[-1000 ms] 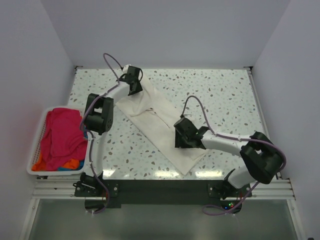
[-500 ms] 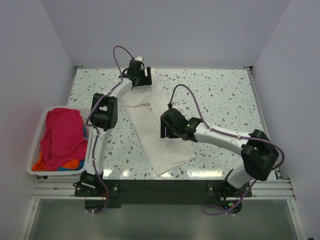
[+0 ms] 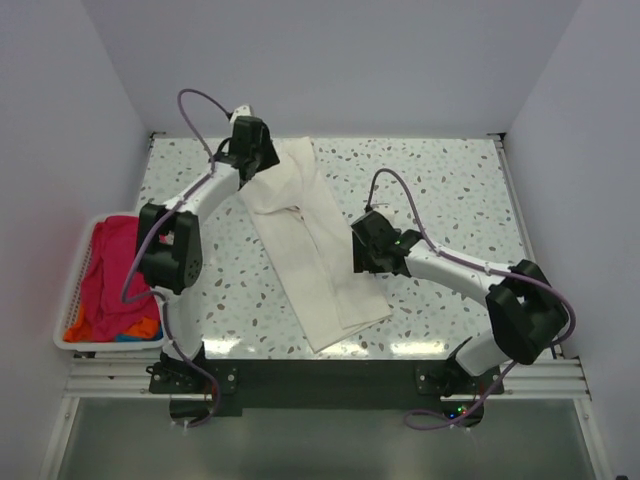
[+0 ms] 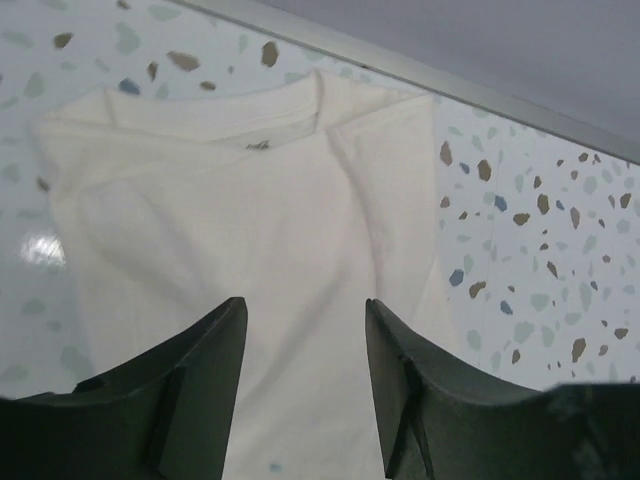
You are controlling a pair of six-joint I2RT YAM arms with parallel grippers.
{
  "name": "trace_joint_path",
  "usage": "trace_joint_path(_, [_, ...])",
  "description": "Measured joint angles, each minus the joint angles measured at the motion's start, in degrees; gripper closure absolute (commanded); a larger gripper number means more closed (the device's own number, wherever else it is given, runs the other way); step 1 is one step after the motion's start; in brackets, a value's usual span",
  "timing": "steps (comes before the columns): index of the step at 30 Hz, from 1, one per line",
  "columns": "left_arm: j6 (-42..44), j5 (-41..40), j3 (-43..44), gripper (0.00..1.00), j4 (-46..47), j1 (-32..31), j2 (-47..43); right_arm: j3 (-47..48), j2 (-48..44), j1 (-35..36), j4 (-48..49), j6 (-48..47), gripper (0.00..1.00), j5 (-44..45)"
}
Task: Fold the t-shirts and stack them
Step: Fold the tshirt
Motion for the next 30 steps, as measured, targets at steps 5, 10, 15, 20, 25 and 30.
trace_joint_path(5, [-6.6, -5.7, -16.9, 0.50, 1.3, -0.9, -12.0, -0.2, 3.1, -0.1, 0.0, -1.6, 0.33, 0.2])
trace_joint_path(10, [-7.0, -8.3, -15.9, 0.50, -0.5, -1.0, -5.7, -2.3, 4.3, -0.1, 0.4, -1.4, 0.46, 0.1])
trace_joint_path(15, [-5.1, -12.2, -5.5, 0.50, -6.1, -1.0, 5.9, -5.7, 4.2, 1.9, 0.8, 0.7, 0.56, 0.3])
trace_joint_path(20, [-0.1, -14.6, 8.7, 0.43, -10.6, -1.1, 15.1, -6.2, 4.1, 10.0, 1.4, 4.7, 0.59, 0.9])
trace_joint_path(25, [7.3, -12.4, 21.4, 0.25, -12.5, -1.0, 22.8, -7.9, 3.4, 18.5, 5.2, 10.3, 0.57, -0.8])
trace_joint_path(30, [11.8, -6.5, 23.0, 0.15, -11.4, -0.9, 23.7, -8.6, 2.5, 19.6, 6.8, 13.3, 0.44, -2.1])
